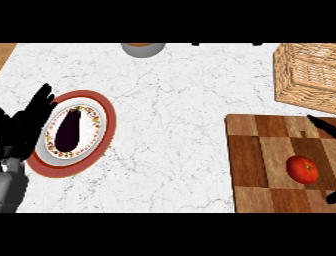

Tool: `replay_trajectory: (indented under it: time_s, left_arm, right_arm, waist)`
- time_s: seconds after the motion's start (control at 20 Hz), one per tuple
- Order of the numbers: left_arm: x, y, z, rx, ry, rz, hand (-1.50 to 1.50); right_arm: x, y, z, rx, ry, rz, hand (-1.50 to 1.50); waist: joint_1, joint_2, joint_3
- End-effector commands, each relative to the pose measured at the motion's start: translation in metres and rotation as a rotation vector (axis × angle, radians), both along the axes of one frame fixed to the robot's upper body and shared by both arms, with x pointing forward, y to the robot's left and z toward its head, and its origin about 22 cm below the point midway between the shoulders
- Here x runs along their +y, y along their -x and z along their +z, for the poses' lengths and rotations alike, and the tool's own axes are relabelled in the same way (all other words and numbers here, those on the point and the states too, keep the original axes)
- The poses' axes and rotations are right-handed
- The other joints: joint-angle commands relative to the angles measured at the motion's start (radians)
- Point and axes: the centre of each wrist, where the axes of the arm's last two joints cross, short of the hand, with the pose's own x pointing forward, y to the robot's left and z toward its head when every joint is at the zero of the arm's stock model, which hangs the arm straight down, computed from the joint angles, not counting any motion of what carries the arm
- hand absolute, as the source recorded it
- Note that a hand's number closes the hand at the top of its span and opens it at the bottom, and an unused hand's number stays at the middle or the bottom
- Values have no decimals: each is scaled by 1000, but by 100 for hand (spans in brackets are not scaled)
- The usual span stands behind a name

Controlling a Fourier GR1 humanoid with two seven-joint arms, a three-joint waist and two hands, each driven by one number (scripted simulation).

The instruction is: Pick the tomato from the cutting board and place it in the basket

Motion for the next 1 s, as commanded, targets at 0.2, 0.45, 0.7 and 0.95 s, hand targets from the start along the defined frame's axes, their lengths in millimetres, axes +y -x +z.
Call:
replay_trajectory:
  time_s: [0.2, 0.45, 0.7, 0.95]
  left_arm:
    - [-8, 6, -2, -15, -1, 13, 0]
    - [4, 0, 17, -12, -6, 1, 0]
    - [4, -5, -13, 14, 12, -2, 0]
    - [2, 10, -10, 6, -4, 0, 0]
  right_arm:
    - [-15, 13, -30, -8, -77, 75, -150]
    - [30, 17, -19, -21, 8, 59, -150]
    - [23, 7, -22, -12, 55, 47, -150]
    - [28, 16, -48, -27, 127, 104, 150]
  waist:
    - [5, 0, 1]
    - [-2, -2, 0]
    - [-1, 0, 0]
    - [2, 0, 0]
